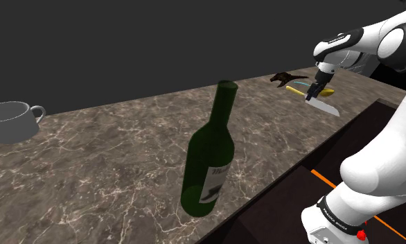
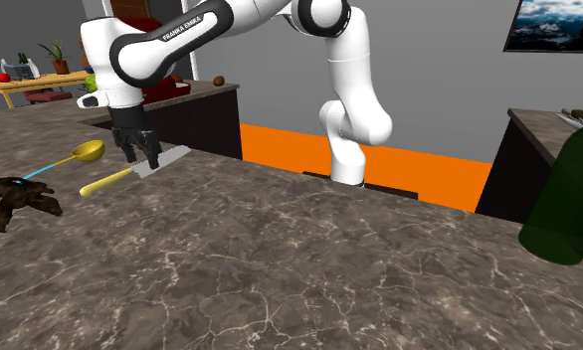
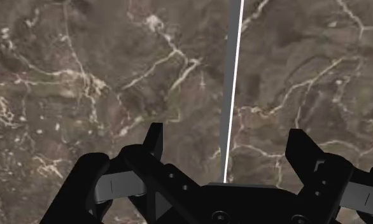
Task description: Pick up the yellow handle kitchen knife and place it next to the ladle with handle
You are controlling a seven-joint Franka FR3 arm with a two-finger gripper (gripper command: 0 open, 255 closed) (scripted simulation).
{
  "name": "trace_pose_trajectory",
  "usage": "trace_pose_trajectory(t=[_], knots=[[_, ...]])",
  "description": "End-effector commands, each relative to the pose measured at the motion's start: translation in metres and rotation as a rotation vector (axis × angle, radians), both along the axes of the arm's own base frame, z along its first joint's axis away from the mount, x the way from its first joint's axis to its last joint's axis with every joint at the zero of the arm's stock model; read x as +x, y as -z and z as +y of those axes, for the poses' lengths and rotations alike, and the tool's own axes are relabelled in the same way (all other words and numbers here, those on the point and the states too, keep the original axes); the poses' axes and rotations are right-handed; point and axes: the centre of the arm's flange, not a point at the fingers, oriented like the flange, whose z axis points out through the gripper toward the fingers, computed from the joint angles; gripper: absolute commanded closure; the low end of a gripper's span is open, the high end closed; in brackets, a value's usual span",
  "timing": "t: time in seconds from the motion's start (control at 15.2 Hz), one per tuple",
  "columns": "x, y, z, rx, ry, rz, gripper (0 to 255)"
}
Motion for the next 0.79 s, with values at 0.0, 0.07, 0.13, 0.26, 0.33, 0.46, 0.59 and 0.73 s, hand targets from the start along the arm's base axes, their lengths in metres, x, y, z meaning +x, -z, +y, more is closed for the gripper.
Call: trace_pose_trajectory(t=[0.0,0.07,0.13,0.26,0.33,0.46,0.59,0.73], knots=[[0.000,-0.013,0.000,0.000,0.000,0.000,0],[0.001,-0.026,0.000,0.000,0.000,0.000,0],[0.001,-0.040,0.000,0.000,0.000,0.000,0],[0.001,-0.050,0.000,0.000,0.000,0.000,0],[0.001,-0.050,0.000,0.000,0.000,0.000,0],[0.001,-0.050,0.000,0.000,0.000,0.000,0],[0.001,-0.050,0.000,0.000,0.000,0.000,0],[0.001,-0.050,0.000,0.000,0.000,0.000,0]])
